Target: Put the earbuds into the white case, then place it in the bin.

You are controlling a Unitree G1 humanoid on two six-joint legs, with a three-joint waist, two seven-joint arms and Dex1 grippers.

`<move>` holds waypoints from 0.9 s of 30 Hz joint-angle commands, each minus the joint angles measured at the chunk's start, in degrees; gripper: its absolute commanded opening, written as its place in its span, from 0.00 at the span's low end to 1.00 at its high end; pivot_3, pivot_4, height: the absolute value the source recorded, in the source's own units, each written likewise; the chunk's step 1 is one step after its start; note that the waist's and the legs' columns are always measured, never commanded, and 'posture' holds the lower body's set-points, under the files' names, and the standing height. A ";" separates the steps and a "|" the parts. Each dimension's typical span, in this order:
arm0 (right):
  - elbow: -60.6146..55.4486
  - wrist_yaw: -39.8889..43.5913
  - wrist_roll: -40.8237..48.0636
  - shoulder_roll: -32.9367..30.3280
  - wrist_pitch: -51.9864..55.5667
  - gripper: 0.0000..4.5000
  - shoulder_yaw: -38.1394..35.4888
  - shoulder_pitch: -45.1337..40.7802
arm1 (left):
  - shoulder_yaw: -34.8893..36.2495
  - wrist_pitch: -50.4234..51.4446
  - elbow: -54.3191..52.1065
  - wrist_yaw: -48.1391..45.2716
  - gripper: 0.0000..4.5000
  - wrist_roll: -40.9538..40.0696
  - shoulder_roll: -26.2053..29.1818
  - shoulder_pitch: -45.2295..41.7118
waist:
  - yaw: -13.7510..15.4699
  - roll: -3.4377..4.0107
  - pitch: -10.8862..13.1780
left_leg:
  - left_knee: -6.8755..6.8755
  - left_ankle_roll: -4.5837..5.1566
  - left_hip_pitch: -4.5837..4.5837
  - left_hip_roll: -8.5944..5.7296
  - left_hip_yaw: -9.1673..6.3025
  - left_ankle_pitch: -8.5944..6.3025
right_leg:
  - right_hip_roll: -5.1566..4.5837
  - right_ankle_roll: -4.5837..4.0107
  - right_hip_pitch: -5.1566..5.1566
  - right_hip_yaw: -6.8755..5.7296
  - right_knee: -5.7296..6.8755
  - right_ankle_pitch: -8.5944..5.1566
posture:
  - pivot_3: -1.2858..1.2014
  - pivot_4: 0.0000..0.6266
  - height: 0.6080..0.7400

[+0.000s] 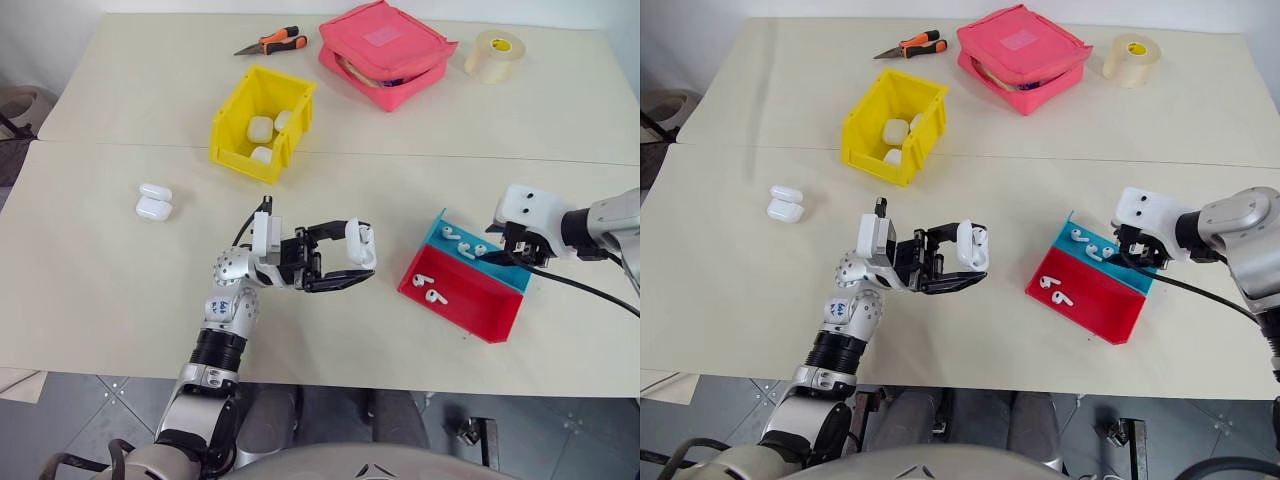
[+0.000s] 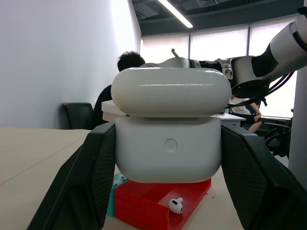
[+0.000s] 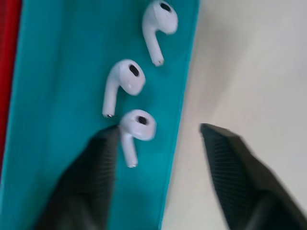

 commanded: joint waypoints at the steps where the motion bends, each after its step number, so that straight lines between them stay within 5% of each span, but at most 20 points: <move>1: 1.00 0.80 -1.55 1.20 0.02 0.56 0.26 0.30 | -0.06 -0.44 -1.85 -0.01 0.62 -0.48 0.05 0.31 | 0.00 0.00 0.00 | 0.00 0.00 0.00 0.00 -0.01 0.00 | 0.00 0.00 0.00 0.00 0.00 0.00 | 0.52 0.24 1.00; 7: 1.02 2.28 -2.54 2.49 -0.08 0.56 0.10 0.21 | 0.08 -0.69 -1.76 -0.08 0.62 -0.48 0.34 0.14 | -0.01 -0.01 0.00 | 0.01 0.00 0.00 0.00 -0.01 0.00 | 0.00 0.00 0.00 0.00 0.01 0.00 | 0.52 0.24 1.00; 14: 0.39 3.16 -3.20 3.26 0.43 0.14 -0.27 0.66 | 0.04 -0.53 -2.11 -0.11 0.62 -0.50 0.56 0.35 | -0.01 -0.02 -0.01 | 0.04 0.00 0.01 0.01 -0.01 0.00 | 0.00 0.00 0.01 0.00 0.04 0.00 | 0.52 0.24 1.00; 27: -4.80 0.56 -0.55 1.99 2.72 0.14 -8.08 3.66 | -0.04 -0.45 -0.26 -1.23 0.62 -0.52 0.32 -1.79 | 0.08 -0.02 -0.01 | 0.08 -0.01 0.00 0.00 -0.03 0.01 | 0.00 0.00 0.01 0.01 0.08 0.00 | 0.52 0.24 1.00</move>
